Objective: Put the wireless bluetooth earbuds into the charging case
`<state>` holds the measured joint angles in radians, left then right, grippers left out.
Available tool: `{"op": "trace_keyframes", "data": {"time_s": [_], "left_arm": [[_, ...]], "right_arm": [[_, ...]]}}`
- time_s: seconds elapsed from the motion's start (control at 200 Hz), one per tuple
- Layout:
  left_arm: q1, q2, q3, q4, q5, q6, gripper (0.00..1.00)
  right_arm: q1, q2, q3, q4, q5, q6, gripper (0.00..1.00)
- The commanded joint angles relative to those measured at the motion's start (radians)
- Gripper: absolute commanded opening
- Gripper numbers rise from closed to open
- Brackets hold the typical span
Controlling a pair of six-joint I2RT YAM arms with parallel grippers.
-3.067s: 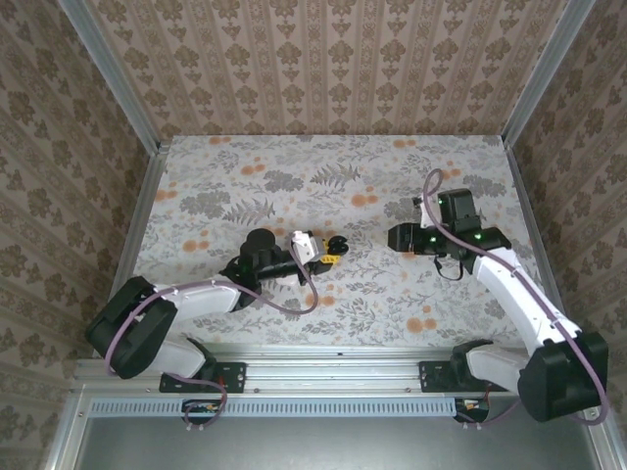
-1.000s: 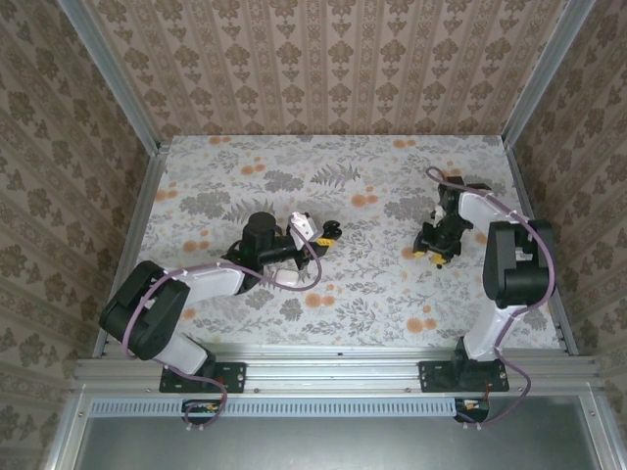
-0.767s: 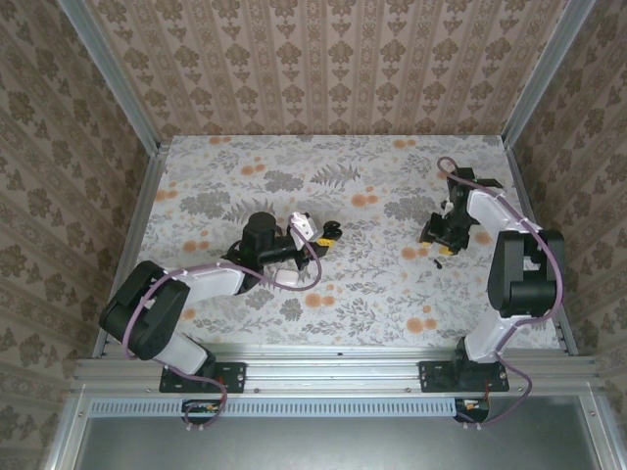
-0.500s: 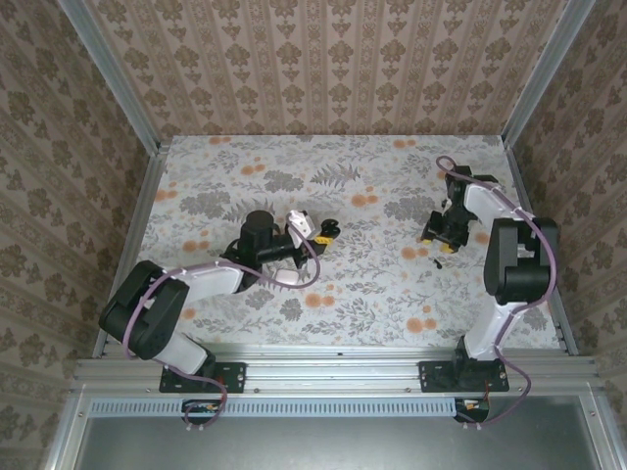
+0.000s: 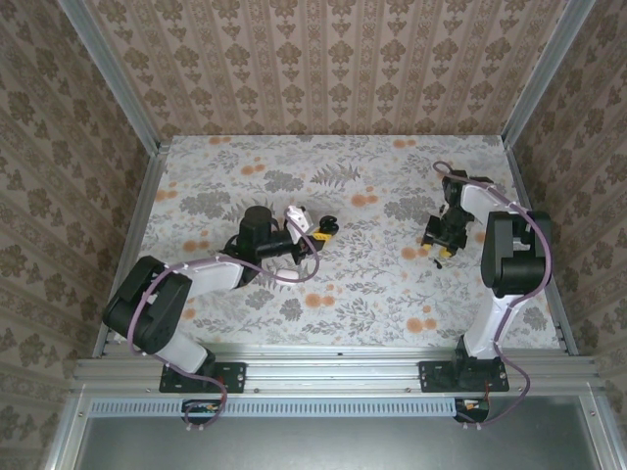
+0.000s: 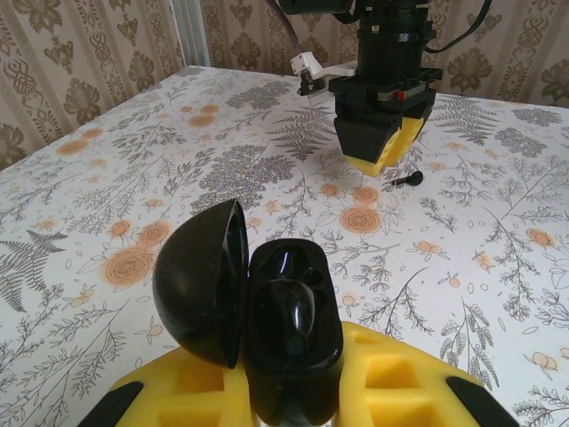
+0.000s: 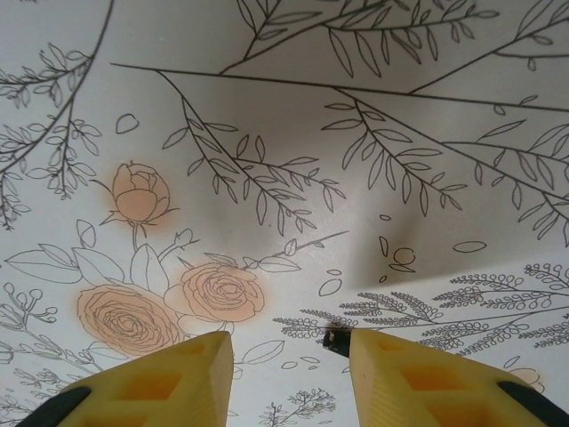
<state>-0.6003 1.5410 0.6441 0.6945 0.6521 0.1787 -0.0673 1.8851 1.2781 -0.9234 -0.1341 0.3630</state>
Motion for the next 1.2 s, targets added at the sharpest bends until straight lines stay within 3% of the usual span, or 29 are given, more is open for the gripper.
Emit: {"op": "trace_keyframes", "data": {"time_s": [0.0,0.85,1.195], "left_arm": [[0.004,0.001,0.018,0.016,0.031,-0.019,0.07],[0.004,-0.016,0.011,0.007,0.023,-0.029,0.08],[0.004,-0.029,0.002,0.000,0.020,-0.029,0.08]], "right_arm": [[0.006,0.013,-0.023,-0.011,0.013,-0.005,0.40],[0.056,0.014,-0.083,0.001,-0.076,-0.097,0.37],[0.088,-0.017,-0.119,-0.069,-0.045,-0.142,0.35]]}}
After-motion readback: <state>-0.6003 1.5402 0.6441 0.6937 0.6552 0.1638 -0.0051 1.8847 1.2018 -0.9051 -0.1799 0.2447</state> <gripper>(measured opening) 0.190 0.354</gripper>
